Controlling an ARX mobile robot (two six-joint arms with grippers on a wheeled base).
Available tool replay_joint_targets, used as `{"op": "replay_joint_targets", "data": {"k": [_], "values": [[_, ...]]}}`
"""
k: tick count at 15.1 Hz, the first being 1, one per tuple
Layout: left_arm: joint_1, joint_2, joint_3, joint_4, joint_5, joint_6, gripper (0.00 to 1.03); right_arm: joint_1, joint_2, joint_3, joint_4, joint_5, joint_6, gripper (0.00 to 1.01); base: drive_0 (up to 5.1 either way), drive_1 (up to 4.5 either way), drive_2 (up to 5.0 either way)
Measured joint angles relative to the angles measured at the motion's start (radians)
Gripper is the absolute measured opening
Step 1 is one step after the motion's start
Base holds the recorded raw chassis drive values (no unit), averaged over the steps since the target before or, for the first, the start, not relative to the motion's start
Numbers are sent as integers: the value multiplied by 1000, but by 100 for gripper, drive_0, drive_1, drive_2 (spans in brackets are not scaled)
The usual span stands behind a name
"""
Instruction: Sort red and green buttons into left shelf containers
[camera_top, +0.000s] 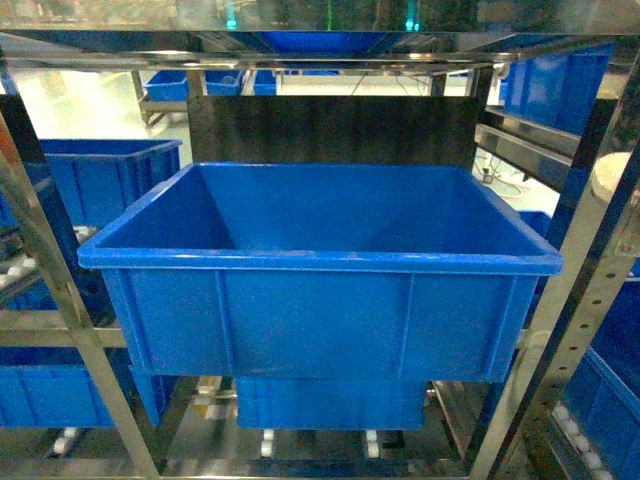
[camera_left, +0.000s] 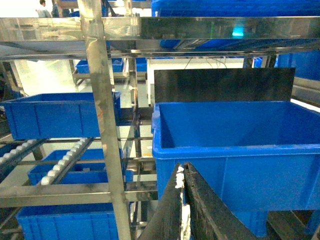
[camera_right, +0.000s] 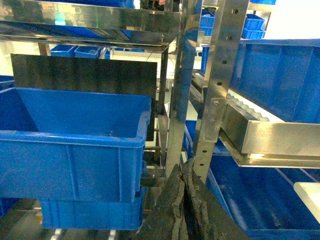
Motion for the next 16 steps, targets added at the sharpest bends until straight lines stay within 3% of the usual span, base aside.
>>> {"op": "replay_joint_targets", "data": {"k": [1,8,16], "values": [[0,0,0,0,0,-1,11,0,0,0,0,0,0,6,0,0,0],[0,0,0,0,0,0,100,0,0,0,0,0,0,99,0,0,0],[0,0,0,0,0,-1,98,0,0,0,0,0,0,98,0,0,0]]}}
